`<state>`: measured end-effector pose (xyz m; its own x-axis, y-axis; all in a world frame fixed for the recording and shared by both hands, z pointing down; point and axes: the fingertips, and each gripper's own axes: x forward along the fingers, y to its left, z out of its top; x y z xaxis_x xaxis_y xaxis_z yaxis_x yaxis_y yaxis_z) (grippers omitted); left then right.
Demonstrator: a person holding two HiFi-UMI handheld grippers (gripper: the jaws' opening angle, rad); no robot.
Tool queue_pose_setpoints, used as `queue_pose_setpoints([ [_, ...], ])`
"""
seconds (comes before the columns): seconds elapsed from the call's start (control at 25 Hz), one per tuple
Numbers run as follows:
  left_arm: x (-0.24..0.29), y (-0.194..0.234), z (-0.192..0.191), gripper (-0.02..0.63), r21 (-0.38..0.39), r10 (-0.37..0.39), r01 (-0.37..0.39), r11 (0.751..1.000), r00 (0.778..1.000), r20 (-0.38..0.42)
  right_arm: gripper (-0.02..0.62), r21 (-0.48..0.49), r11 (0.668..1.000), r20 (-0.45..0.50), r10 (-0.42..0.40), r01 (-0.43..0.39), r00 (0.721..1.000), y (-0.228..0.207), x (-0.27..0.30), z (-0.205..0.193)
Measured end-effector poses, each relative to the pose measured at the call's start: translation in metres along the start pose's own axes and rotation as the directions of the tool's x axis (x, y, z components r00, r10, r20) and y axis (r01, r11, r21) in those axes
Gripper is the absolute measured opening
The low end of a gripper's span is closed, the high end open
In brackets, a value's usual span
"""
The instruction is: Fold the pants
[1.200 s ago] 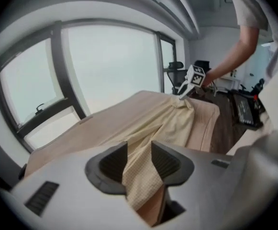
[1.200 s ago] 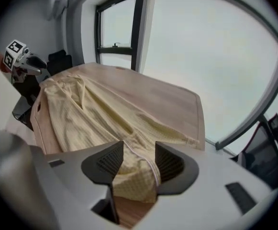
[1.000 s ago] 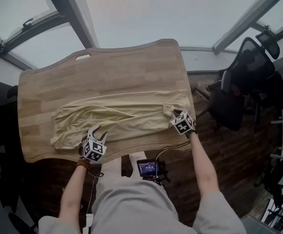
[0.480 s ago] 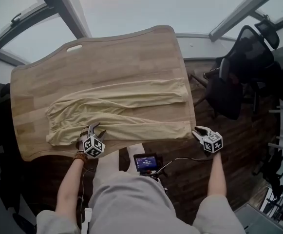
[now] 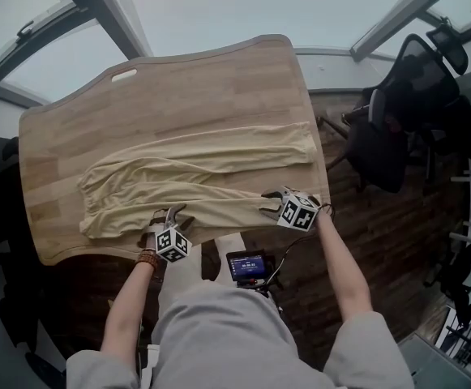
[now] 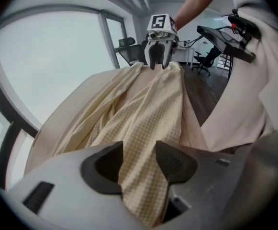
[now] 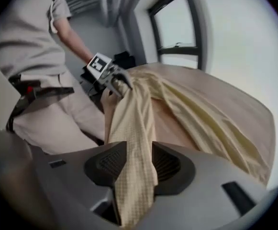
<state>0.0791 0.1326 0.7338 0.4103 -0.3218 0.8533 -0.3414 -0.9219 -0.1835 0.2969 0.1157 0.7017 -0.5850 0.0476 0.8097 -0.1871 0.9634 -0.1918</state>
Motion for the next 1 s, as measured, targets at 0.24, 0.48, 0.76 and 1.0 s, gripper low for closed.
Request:
queue_pose_setpoints([
  [0.24,0.017,0.007,-0.005,0.221,-0.027,-0.090,0.088,0.996,0.994,-0.059,0.017,-0.203,0.977,-0.183,0.028,-0.066,0.983,0.013,0.038,-0.002],
  [0.48,-0.019,-0.030,-0.007,0.121,0.082,-0.198,0.199,0.977,0.980,-0.022,0.018,-0.201,0.947,-0.176,0.217,-0.251,0.960,0.088,0.016,-0.005],
  [0.76,-0.032,-0.018,-0.028,0.132,0.121,-0.115,0.118,0.986,0.993,-0.034,0.173,-0.071,0.996,-0.114,-0.057,0.049,0.992,0.033,-0.006,-0.051],
  [1.0,-0.012,0.014,-0.046,0.199,0.097,-0.095,0.108,0.989,0.987,-0.132,0.025,-0.096,0.979,-0.280,-0.201,0.181,0.939,-0.006,-0.034,-0.122],
])
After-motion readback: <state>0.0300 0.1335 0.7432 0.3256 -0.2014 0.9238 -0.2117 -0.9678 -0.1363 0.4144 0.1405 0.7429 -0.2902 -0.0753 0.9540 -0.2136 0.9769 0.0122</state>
